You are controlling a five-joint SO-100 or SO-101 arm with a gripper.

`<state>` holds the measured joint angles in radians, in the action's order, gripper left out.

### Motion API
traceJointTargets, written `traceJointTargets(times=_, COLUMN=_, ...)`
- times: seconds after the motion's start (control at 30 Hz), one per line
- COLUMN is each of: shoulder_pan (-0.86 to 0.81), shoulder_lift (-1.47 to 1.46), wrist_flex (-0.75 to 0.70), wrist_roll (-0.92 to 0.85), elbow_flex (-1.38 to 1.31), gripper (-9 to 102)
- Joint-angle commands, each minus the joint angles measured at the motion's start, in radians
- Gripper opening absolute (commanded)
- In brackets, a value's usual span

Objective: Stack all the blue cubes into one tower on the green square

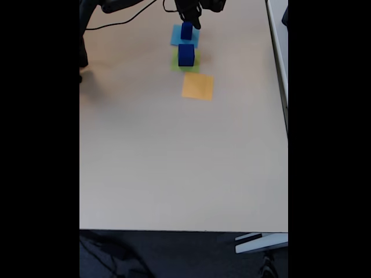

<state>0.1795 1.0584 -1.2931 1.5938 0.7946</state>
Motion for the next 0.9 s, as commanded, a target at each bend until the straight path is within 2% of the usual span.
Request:
traceJointTargets(times=0.0, shoulder_pan=-0.006, shoulder_lift=0.110, wrist_flex=0.048, wrist_roll=0.011, elbow_flex=0.028, gripper=0)
traceJointTargets(times=0.2, shoulder_pan=-0.009, shoulder_lift=0.156, wrist_flex=0.133, wrist_roll=0.021, elbow_flex=0.161, gripper=0)
traceJointTargets(times=0.87, shoulder_pan=-0.032, shoulder_lift=0.242, wrist_flex=0.273, wrist_roll=0.009, elbow_flex=0.407, gripper=0)
